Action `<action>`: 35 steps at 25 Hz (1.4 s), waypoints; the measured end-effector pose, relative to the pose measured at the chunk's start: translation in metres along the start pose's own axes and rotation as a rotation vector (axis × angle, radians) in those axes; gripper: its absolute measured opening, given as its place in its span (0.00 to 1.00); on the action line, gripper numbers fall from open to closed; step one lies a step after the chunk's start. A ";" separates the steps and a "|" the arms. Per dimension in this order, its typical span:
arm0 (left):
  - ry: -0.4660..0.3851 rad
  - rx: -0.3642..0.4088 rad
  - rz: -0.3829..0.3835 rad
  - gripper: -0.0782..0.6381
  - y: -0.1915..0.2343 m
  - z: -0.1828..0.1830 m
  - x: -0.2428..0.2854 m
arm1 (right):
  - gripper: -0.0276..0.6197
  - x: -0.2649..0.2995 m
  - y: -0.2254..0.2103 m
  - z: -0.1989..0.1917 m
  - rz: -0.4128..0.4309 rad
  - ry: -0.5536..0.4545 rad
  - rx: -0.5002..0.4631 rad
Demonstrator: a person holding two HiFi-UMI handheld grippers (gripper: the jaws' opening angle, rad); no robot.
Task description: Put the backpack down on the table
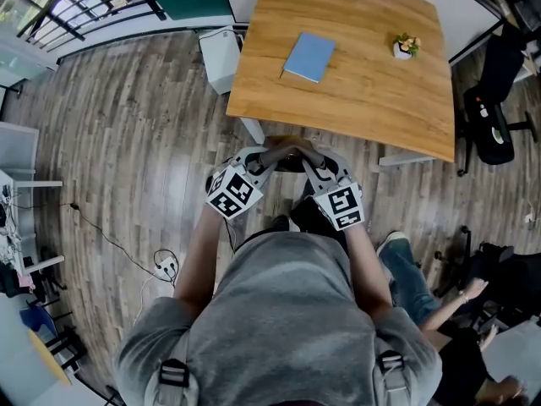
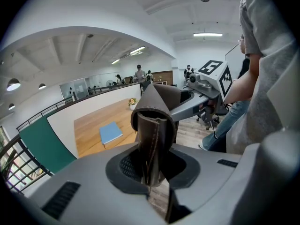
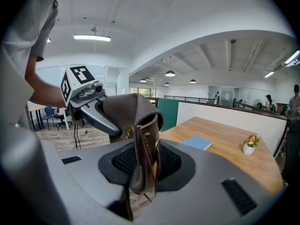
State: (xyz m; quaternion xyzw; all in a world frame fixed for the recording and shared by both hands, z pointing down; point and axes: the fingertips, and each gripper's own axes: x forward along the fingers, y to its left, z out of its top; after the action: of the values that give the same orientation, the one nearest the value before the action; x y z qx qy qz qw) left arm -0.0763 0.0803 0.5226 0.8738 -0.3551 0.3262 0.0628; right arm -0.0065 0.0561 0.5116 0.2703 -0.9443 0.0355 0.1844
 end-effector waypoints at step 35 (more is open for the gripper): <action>0.019 -0.100 0.134 0.21 0.101 0.072 0.119 | 0.19 0.068 -0.167 0.014 0.152 0.002 -0.069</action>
State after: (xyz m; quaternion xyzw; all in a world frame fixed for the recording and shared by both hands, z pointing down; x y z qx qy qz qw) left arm -0.0415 -0.0881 0.5277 0.8408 -0.4281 0.3197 0.0875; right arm 0.0229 -0.1228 0.5177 0.1915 -0.9625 0.0173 0.1912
